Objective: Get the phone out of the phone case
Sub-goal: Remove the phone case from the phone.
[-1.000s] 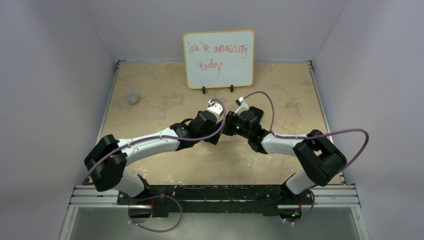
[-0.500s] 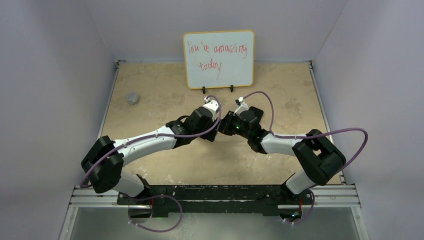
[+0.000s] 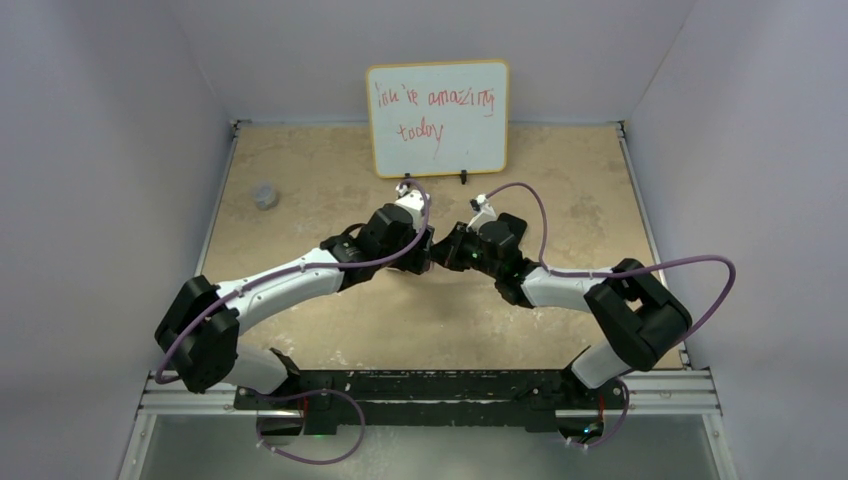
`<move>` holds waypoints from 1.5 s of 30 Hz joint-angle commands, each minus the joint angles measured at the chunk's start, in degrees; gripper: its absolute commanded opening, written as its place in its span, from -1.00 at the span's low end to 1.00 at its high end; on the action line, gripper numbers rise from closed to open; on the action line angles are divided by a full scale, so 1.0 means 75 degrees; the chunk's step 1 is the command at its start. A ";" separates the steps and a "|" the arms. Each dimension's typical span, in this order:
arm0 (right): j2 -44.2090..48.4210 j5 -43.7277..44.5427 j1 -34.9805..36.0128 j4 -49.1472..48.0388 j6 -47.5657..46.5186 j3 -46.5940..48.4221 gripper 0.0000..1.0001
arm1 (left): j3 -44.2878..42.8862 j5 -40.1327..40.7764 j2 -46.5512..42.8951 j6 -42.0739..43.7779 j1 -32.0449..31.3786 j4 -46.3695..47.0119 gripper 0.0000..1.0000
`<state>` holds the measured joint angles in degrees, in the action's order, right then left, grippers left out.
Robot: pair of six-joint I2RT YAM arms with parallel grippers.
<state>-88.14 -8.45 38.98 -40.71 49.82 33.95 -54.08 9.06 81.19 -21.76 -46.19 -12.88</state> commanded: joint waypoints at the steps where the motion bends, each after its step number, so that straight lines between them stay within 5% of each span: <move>1: -0.0017 -0.0190 0.0042 -0.0462 -0.0016 0.0175 -1.00 | 0.0082 0.0110 -0.0163 0.0089 0.0150 -0.0015 0.20; 18: -0.0037 -0.0268 0.0036 -0.0612 0.0072 0.0124 -1.00 | 0.0192 -0.1098 0.0101 -0.0154 0.0155 0.0616 0.32; 26: -0.0049 -0.0303 0.0037 -0.0644 0.0087 0.0124 -1.00 | 0.0189 -0.0795 0.0394 -0.0146 0.0151 0.0635 0.32; 37: -0.0092 -0.0280 0.0046 -0.0651 0.0075 0.0121 -1.00 | 0.0012 0.1316 0.0205 0.0082 0.0029 -0.0281 0.10; 45: -0.0166 -0.0321 0.0044 -0.0615 0.0121 0.0142 -1.00 | -0.0905 0.3978 0.0981 0.0180 -0.1140 -0.1508 0.02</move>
<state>-89.73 -8.73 39.00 -42.04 50.09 33.95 -56.69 20.45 85.12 -21.93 -52.29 -17.39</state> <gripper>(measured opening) 0.059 0.526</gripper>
